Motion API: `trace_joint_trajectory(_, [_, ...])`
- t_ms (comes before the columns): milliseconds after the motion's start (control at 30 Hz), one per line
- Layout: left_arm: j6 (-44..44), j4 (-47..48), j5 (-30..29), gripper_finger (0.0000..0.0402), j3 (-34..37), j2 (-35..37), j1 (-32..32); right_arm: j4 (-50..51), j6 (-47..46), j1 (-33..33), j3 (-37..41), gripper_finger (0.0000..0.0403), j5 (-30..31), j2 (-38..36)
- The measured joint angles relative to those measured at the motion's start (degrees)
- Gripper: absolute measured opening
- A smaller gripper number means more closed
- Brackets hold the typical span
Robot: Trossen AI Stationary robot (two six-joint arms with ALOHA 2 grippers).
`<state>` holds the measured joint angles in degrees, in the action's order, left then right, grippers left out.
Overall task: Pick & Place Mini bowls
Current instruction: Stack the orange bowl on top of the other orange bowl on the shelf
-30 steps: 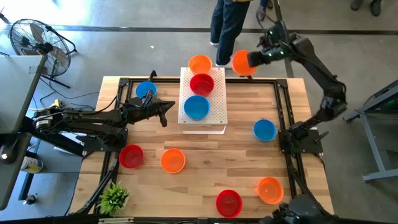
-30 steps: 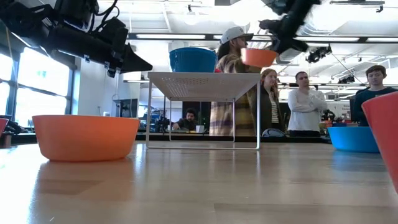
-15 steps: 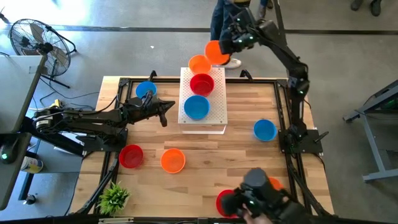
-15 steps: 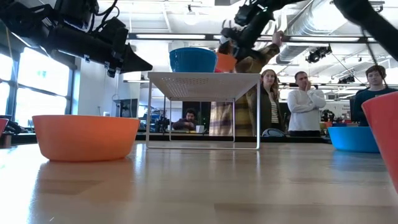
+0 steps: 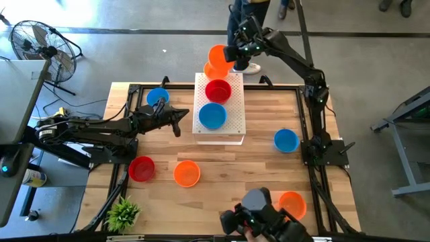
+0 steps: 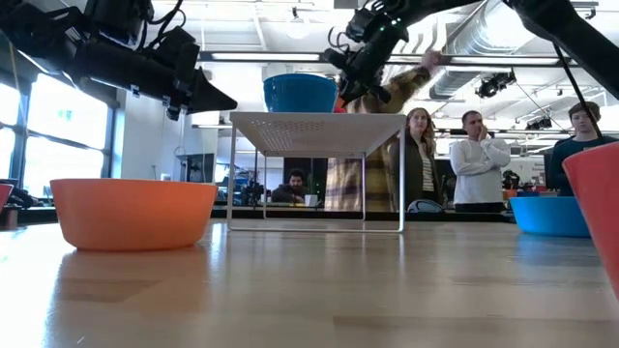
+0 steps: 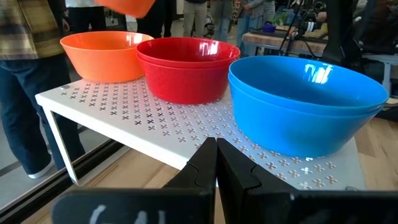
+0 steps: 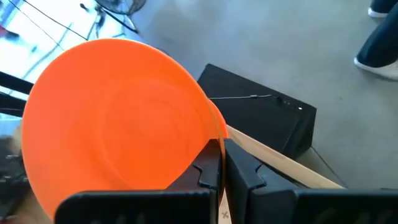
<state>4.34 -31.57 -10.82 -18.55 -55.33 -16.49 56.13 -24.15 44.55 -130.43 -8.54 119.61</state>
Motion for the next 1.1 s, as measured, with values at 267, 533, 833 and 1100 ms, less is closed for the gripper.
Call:
trace_joint_trajectory(267, [0.0, -0.1, 0.0, 0.0000, 0.0, 0.0, 0.0, -0.6, 1.0, -1.1, 0.1, 0.0000, 1.8, 2.1])
trace_joint_trajectory(533, [0.0, -0.1, 0.1, 0.0000, 0.0, 0.0, 0.0, -0.7, 2.4, -1.4, 0.1, 0.0000, 3.3, 3.5])
trace_joint_trajectory(833, [0.0, 0.0, 0.1, 0.0000, 0.0, 0.0, 0.0, -0.8, 4.7, -1.9, 0.1, 0.0016, 3.7, 4.0])
trace_joint_trajectory(1100, [0.0, 0.0, 1.1, 0.0000, 0.0, 0.0, 0.0, -0.5, 4.7, -1.9, 0.1, 0.0025, 3.7, 4.0])
